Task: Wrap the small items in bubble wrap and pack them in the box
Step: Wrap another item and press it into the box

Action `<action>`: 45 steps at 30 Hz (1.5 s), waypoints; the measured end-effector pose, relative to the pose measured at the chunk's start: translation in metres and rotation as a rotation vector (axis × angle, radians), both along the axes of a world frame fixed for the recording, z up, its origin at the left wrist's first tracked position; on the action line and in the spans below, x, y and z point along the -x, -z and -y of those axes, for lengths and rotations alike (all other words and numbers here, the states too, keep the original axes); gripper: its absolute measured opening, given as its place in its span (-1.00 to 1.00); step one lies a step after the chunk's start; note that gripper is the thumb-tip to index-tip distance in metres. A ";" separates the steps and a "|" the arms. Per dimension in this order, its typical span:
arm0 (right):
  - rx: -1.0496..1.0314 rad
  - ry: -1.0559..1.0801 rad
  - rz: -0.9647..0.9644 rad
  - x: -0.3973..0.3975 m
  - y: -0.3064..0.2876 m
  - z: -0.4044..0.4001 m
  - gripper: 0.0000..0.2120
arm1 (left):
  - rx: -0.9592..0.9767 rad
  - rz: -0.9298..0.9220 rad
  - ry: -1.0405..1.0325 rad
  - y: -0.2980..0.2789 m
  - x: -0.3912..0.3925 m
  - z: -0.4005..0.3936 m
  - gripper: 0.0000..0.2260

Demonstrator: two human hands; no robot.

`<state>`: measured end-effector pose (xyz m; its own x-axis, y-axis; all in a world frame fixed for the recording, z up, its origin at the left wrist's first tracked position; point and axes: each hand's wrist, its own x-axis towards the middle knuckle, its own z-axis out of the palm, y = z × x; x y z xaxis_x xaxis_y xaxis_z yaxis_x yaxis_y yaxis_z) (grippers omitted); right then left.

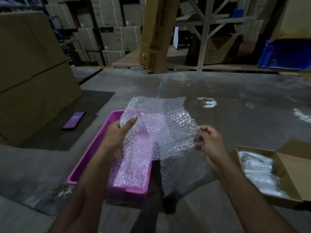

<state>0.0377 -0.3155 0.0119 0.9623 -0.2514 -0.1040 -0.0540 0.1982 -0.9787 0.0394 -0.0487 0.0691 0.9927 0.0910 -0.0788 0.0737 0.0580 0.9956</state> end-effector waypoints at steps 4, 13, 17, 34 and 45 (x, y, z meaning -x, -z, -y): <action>-0.018 0.062 -0.002 -0.004 0.002 0.003 -0.74 | -0.538 0.033 -0.070 0.017 0.002 -0.028 -0.83; 0.020 0.122 0.008 -0.008 0.003 0.002 -0.72 | -1.105 -0.076 -0.154 0.065 -0.005 -0.060 -0.85; 0.036 0.082 0.041 -0.008 0.004 0.004 -0.85 | -1.251 -0.143 -0.122 0.073 -0.004 -0.062 -0.72; -0.022 0.019 0.279 0.017 -0.020 0.026 -0.81 | -0.553 0.252 0.573 0.023 0.013 0.075 -0.18; -0.289 0.021 0.203 0.060 -0.027 0.070 -0.66 | -0.112 -0.177 0.524 0.045 -0.005 0.141 -0.49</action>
